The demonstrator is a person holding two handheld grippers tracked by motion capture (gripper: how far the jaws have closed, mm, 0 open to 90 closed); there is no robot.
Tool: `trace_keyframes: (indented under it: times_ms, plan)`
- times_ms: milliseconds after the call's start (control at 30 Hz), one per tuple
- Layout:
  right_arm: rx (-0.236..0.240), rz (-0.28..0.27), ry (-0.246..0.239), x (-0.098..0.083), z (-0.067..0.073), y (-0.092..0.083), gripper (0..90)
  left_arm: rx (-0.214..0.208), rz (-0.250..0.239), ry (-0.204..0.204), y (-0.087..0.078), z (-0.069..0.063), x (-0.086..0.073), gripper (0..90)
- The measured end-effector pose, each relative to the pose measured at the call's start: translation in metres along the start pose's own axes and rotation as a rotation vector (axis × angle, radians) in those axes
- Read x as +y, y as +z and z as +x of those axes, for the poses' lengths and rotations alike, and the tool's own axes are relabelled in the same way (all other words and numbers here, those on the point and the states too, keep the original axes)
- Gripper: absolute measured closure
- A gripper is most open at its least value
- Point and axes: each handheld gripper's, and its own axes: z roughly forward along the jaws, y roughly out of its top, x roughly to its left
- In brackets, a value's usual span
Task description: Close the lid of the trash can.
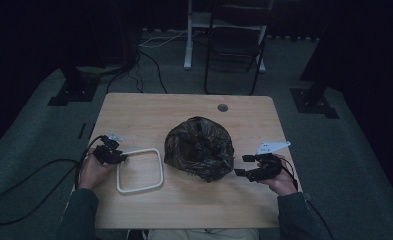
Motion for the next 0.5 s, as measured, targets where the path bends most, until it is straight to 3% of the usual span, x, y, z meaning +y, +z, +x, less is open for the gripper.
trace_keyframes:
  times_ms: [100,233,500]
  plan:
    - [-0.001,-0.003,0.002,-0.0002,-0.0007,-0.0012,27.9,-0.014,-0.015,0.003,-0.0003,-0.0007,-0.0027,74.8]
    - [-0.001,-0.004,0.002,-0.0002,-0.0005,-0.0014,27.9,-0.011,-0.029,0.001,-0.0006,-0.0012,-0.0050,75.0]
    - [-0.003,-0.006,0.003,-0.0003,-0.0009,-0.0020,28.0,0.032,-0.019,-0.027,-0.0026,-0.0041,-0.0068,76.0]
